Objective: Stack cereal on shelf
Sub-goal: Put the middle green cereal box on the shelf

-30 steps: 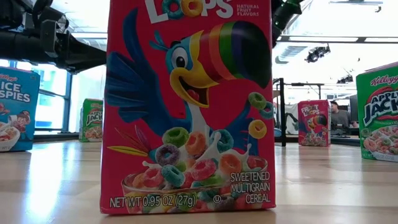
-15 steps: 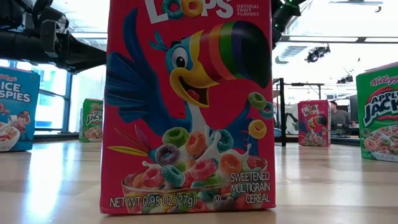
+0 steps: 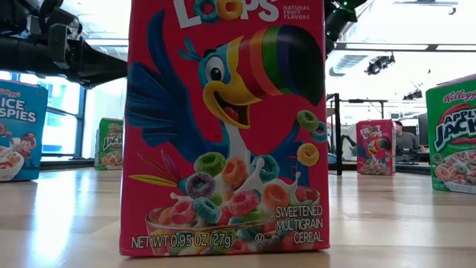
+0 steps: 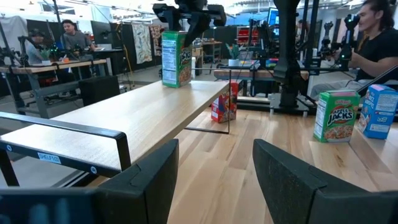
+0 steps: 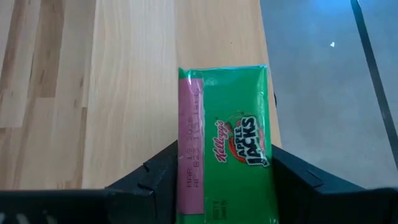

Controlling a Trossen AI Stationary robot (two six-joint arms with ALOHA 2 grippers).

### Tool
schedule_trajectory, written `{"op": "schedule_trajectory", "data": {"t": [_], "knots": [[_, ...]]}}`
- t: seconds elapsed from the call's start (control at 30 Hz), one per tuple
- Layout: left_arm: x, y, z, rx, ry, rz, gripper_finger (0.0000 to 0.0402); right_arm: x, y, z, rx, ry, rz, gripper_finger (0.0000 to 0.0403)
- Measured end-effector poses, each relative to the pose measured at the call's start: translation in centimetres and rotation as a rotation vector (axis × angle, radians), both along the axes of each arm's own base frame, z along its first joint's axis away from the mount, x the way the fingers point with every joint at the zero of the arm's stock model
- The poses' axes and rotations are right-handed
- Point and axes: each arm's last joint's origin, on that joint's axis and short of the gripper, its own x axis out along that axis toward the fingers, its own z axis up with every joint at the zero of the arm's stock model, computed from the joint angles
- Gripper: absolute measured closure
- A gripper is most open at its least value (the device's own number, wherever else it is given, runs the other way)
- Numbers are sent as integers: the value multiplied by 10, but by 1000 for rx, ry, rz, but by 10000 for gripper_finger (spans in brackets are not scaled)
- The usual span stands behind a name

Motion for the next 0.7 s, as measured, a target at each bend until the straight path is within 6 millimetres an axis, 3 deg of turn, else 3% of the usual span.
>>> {"op": "schedule_trajectory", "data": {"t": [0.7], "knots": [[0,0,0,0,0,0,204,-2,-3,0,-22,1,14,214]]}}
